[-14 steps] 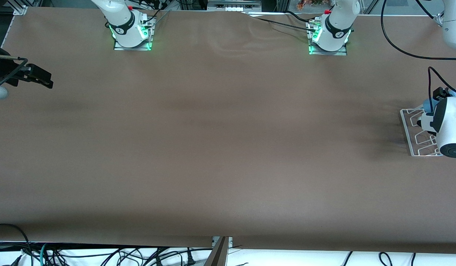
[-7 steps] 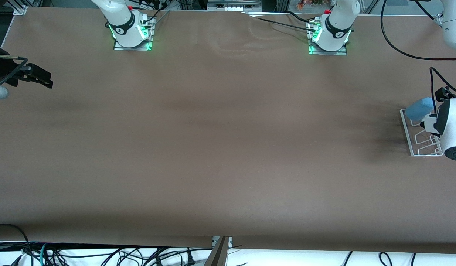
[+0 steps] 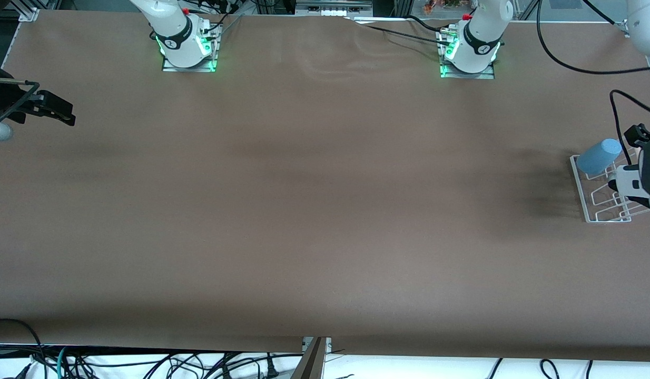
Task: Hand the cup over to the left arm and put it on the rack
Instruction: 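Lower the cup onto the wire rack with the left gripper, then open the left gripper and lift it off the cup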
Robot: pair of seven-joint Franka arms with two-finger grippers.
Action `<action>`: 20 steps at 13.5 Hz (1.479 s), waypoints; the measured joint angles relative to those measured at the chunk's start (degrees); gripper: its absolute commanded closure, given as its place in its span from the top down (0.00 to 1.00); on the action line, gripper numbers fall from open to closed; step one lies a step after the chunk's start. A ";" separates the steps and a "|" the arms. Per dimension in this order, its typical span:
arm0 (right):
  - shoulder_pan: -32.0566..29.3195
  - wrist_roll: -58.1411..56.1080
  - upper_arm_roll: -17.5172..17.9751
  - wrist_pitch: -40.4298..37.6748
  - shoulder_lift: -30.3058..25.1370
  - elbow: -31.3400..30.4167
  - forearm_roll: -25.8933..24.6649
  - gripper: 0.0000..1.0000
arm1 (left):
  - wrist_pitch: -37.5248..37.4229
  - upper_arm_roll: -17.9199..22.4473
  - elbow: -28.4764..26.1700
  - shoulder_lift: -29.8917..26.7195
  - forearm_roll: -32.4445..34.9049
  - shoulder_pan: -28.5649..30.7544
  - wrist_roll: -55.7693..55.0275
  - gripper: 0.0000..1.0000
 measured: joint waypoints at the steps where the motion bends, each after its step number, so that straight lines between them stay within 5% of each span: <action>1: -0.01 0.00 0.00 0.00 0.07 0.00 0.00 1.00 | -0.02 -0.64 1.89 -0.82 -1.32 -1.33 0.00 1.00; 5: -0.04 -0.01 0.00 0.06 0.33 0.00 0.00 1.00 | -0.56 -1.78 8.50 -3.61 -2.88 -9.63 -0.09 1.00; 11: -0.10 -0.02 -0.01 0.07 0.36 0.00 0.00 1.00 | -1.35 -1.52 9.36 -8.65 -8.08 -18.46 -10.38 1.00; 16: -0.13 -0.03 -0.01 0.08 0.37 0.00 0.00 1.00 | 3.13 -0.43 0.68 -18.66 -22.80 -14.45 -28.94 1.00; 20: -0.15 -0.03 -0.01 0.09 0.37 0.00 0.00 1.00 | 16.49 1.73 -10.60 -26.83 -28.68 -9.43 -31.02 1.00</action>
